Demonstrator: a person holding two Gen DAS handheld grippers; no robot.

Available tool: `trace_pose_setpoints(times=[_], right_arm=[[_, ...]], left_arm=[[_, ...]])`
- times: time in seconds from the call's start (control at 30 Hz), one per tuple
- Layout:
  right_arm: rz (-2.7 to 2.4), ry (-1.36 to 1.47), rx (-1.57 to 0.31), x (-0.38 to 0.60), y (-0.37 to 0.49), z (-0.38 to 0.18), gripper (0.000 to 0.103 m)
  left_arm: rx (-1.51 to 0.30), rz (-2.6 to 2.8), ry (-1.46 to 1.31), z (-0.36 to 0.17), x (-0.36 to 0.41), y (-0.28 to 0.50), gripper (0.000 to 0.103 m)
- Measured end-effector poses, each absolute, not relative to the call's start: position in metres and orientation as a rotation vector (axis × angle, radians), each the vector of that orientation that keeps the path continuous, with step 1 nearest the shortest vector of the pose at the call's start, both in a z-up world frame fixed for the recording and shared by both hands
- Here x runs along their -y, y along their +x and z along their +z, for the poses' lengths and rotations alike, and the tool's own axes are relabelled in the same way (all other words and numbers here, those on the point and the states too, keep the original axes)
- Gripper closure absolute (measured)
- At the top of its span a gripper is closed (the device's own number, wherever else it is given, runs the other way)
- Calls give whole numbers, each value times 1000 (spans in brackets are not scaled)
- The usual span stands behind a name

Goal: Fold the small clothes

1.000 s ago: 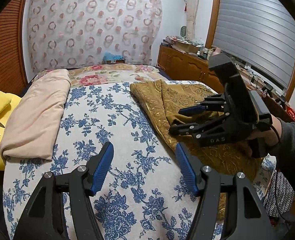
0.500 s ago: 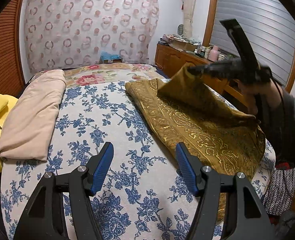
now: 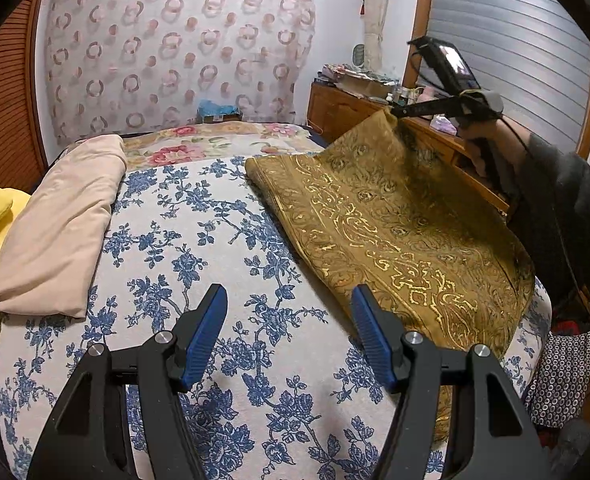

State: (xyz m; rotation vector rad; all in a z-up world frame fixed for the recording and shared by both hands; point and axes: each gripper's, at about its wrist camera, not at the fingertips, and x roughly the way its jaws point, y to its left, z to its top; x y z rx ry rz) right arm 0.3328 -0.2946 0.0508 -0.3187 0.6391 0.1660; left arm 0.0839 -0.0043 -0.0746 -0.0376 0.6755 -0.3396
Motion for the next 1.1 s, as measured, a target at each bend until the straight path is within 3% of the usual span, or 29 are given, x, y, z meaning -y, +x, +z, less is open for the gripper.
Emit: trace_pose_setpoints(times=[0.3, 0.37, 0.43, 0.5, 1.1], right_arm=[[150, -255, -640, 297, 319, 54, 88], [174, -252, -631, 305, 307, 52, 82], [198, -247, -622, 309, 295, 48, 62], [213, -242, -622, 317, 283, 42, 54], [366, -176, -681, 369, 172, 2, 53]], left_arm=[[-680, -343, -36, -75, 7, 84, 38], [-680, -345, -33, -75, 9, 85, 38], [-680, -349, -31, -75, 12, 83, 38], [-684, -354, -28, -76, 14, 84, 37], [-775, -471, 46, -90, 60, 75, 37]])
